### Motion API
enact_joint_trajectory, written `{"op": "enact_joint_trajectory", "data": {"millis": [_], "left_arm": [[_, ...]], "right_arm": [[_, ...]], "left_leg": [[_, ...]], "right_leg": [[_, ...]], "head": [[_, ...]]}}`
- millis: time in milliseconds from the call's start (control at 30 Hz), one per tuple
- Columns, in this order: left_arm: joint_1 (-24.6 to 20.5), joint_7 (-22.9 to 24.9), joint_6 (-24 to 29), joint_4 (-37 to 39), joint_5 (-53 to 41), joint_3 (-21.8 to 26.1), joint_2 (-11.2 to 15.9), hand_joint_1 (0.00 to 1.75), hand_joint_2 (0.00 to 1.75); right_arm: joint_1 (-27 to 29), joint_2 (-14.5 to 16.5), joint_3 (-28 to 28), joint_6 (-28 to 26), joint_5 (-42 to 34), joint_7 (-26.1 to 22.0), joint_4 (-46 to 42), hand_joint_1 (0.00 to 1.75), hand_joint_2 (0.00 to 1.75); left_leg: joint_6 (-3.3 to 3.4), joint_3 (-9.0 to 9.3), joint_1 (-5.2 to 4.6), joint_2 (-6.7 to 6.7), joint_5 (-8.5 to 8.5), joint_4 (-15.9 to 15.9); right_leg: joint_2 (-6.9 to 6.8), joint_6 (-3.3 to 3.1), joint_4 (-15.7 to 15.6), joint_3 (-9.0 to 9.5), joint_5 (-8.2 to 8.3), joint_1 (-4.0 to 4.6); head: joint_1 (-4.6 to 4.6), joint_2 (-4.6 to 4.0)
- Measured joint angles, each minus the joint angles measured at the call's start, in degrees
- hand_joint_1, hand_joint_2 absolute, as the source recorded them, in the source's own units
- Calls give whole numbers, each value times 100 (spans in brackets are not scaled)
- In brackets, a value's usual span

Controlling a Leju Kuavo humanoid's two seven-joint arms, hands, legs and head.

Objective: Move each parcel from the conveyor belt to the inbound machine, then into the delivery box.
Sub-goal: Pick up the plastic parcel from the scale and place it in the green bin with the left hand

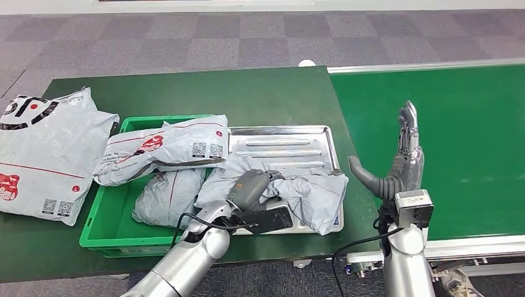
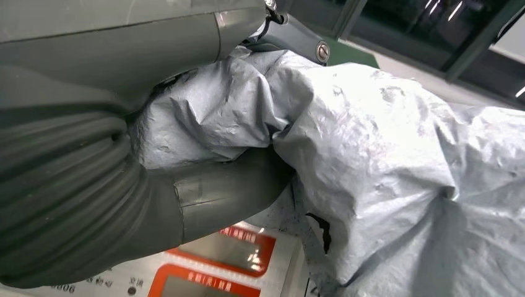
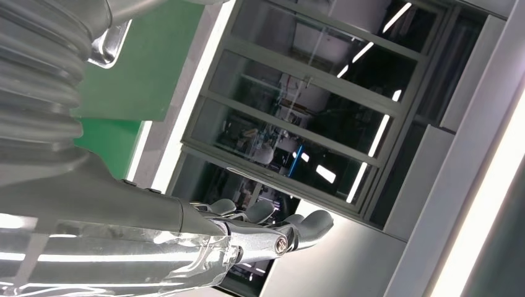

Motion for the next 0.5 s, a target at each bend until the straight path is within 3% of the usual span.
{"op": "enact_joint_trajectory", "data": {"millis": [133,267,500], "left_arm": [[77,-45,175,-164,56,45,33,175,175],[316,-409,920,-612,573,253,60,175,175],[828,-1142,2482,-2089,1277,664,294,175,175]], "right_arm": [[3,0,0,-5,-3,0,-1,0,175],[28,0,0,-66,-30,7,-10,0,175],[24,-7,0,-357,-180,-2,-8,0,175]], "left_leg": [[0,0,0,1,0,0],[0,-1,0,2,0,0],[-1,-5,3,2,0,-1]], "right_leg": [[1,0,0,0,0,0],[2,0,0,-1,0,0],[2,-1,1,-6,-1,3]], "head": [[0,0],[1,0],[-1,0]]}}
